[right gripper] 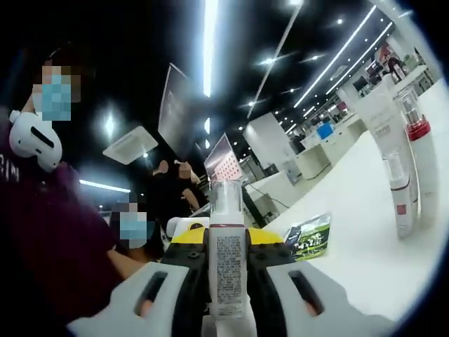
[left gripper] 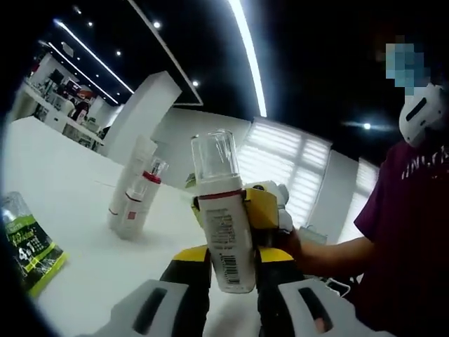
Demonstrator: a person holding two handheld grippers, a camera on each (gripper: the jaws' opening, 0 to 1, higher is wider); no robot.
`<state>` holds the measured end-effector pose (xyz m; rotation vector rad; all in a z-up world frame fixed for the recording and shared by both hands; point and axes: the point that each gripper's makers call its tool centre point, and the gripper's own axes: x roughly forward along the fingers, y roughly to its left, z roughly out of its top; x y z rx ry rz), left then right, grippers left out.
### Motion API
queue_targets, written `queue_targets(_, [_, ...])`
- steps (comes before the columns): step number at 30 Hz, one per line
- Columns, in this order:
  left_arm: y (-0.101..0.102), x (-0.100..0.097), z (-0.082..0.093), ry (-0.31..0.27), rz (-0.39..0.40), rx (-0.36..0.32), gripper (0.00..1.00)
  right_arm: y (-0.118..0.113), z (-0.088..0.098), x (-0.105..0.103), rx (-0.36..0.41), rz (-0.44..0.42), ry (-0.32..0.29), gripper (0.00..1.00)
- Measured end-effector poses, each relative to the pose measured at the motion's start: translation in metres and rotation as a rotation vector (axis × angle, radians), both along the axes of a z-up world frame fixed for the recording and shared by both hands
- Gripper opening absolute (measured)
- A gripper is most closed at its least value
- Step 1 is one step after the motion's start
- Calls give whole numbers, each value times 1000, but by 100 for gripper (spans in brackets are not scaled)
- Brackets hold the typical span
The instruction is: Arrange the skincare products in the storage area until every visible bottle or jar stands upright without overlapping.
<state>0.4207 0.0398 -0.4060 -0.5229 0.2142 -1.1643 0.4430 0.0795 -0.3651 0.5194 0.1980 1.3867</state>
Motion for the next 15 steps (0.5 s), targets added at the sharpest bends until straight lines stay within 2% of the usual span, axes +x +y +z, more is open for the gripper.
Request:
queue_targets(2, [1,0,-1,1,14,27,23,2,0,-1,-10,0,-18,18])
queue_targets(4, [6,7,-9,-47,71,118,21,4,-3,0,-47,-17,-67,20])
queue_targets(10, [16,23,-20,-100,213,294,20,9,-15,9,-209,-91,-143,24])
queue_targets(12, [20,28,-24,-98,264,341,20,9,-22,17,-298,-155,-176,24])
queue_targets(13, [24,33,-28,-91,307,387,20,5,-26,24,-372,-229,-201,24])
queue_targets(15, [30,39,-31,-80,365,440,20,2,-27,32,-437,-323,-229,27])
